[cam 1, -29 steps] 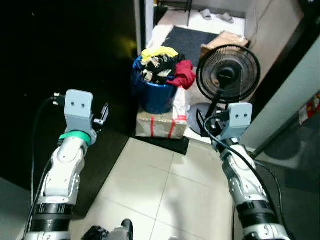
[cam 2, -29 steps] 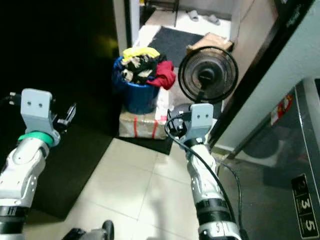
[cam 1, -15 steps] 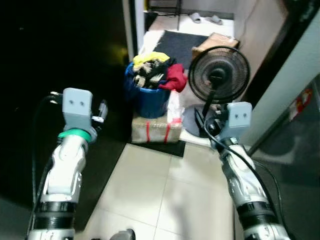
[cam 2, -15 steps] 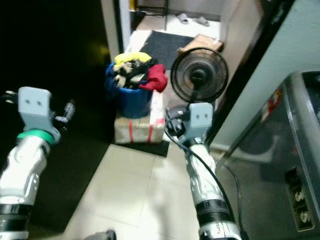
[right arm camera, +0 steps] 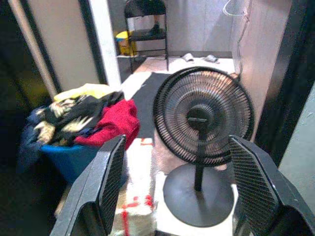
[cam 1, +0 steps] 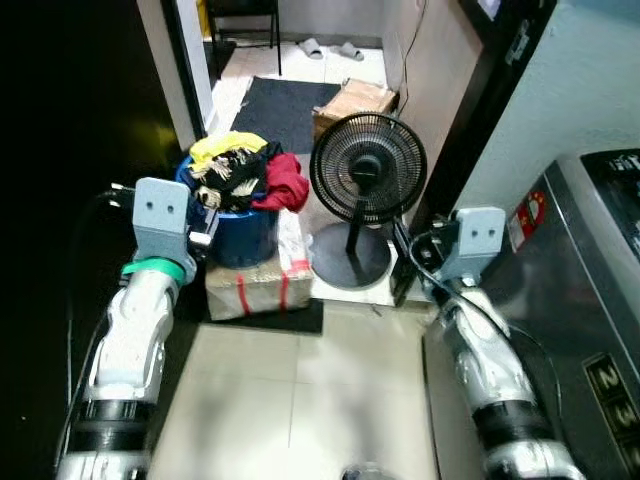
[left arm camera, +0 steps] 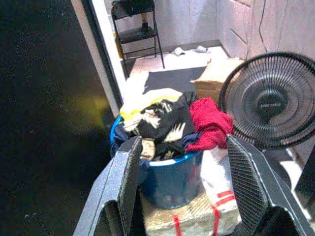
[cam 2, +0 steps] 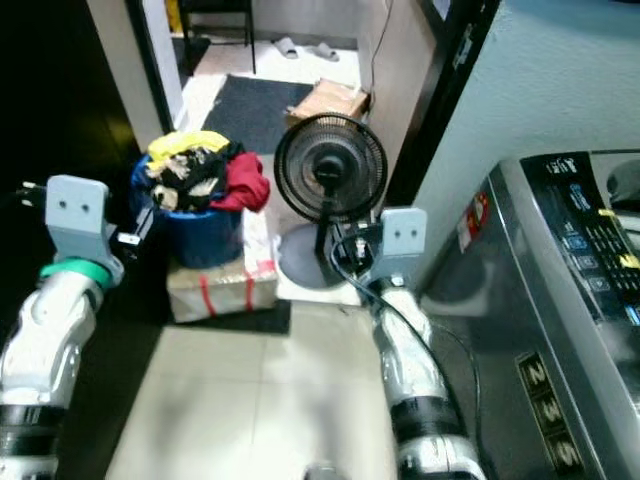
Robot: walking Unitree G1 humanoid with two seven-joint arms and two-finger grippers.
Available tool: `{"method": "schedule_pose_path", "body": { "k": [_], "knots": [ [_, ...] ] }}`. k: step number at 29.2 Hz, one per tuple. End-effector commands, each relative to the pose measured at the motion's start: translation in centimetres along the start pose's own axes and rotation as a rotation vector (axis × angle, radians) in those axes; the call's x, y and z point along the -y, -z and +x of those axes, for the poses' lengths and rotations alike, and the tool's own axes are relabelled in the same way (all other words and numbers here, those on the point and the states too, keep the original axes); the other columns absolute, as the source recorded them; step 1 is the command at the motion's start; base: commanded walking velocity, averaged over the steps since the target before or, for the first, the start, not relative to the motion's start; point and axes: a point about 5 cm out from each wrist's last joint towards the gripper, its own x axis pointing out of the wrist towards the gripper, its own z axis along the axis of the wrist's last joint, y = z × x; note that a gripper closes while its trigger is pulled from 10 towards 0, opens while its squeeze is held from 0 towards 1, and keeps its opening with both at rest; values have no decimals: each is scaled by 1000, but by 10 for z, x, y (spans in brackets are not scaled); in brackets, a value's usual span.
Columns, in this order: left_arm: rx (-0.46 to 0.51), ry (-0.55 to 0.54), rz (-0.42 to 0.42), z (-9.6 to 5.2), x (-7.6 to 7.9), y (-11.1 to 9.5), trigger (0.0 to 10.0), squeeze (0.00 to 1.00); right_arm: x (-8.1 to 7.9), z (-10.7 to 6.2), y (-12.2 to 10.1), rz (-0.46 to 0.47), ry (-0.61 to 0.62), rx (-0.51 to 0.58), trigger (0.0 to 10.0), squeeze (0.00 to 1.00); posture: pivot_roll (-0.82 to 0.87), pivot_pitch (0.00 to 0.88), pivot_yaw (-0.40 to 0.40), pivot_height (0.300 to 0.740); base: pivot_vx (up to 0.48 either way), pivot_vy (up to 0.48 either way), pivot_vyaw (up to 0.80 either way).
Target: Clothes washing
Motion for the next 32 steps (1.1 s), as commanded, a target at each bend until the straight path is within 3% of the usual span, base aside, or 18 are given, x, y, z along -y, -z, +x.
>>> {"method": "schedule_pose_path", "body": {
  "k": [1,9,32],
  "knots": [
    [-11,-11,12,-2,-5,4,10000,0,-4,-2,4,-3,-9,-11,10000,0,23,44,13,740,424,0,0],
    [-8,-17,17,-2,-5,3,10000,0,-7,-2,5,-11,-21,-16,10000,0,25,48,11,740,456,0,595],
    [-5,-16,15,-1,-5,4,10000,0,-4,-2,5,10,-7,-11,10000,0,25,52,13,740,437,0,0]
  ]
}}
